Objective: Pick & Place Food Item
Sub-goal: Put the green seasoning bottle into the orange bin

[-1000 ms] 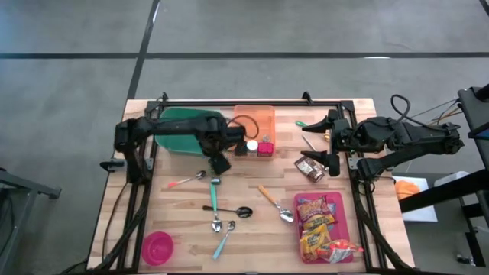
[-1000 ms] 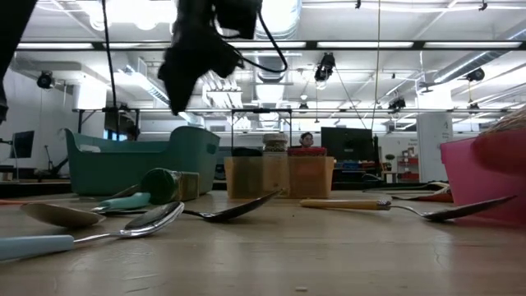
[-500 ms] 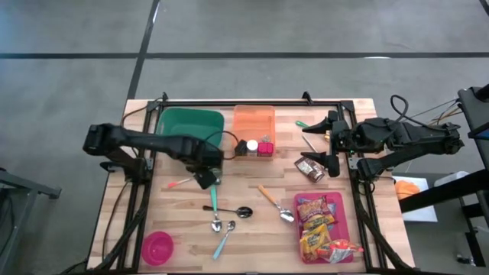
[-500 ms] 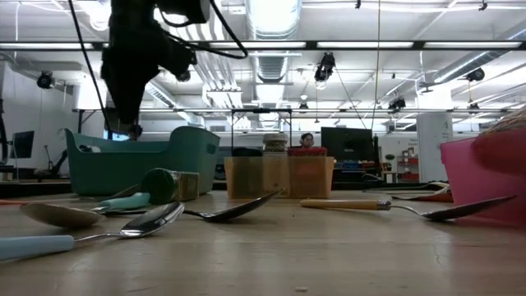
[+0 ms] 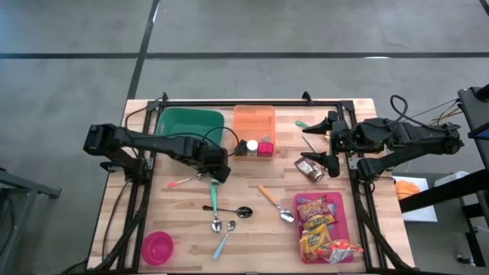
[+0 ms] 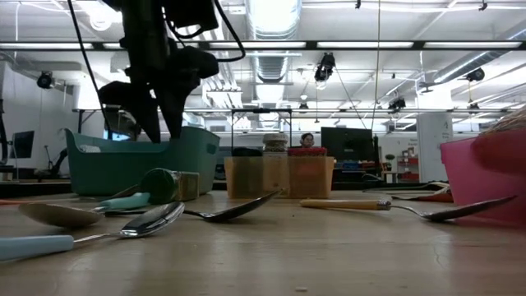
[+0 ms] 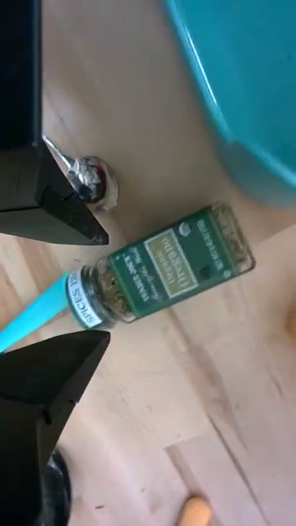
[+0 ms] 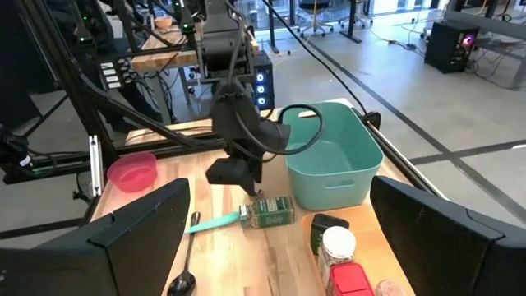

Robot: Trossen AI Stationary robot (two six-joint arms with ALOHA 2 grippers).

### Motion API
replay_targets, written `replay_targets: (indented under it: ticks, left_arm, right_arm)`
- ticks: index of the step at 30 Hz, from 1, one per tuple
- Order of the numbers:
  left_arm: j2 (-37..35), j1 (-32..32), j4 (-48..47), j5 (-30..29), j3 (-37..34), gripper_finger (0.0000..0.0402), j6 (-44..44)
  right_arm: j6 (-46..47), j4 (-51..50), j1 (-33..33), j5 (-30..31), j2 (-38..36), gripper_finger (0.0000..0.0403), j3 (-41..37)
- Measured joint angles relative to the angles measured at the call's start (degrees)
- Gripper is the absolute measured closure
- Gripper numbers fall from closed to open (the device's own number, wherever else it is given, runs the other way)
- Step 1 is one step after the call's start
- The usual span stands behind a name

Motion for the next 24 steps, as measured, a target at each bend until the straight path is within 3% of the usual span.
replay_targets:
  ticks: [6, 18, 24]
  left_arm:
    - [0.0, 0.0, -0.5, -0.1, -0.1, 0.0202, 0.5]
    - [0.8, -0.3, -0.2, 0.0, -0.4, 0.0072, -1.7]
    - [6.1, -1.3, 1.5, 2.3, -0.4, 0.0062, -2.3]
  right_arm:
    - [-0.2, -0.1, 0.0, 0.0, 0.0, 0.0028, 0.0]
    - [-0.2, -0.1, 0.0, 0.0, 0.0, 0.0028, 0.0]
    - [-0.2, -0.2, 0.0, 0.0, 0.0, 0.0028, 0.0]
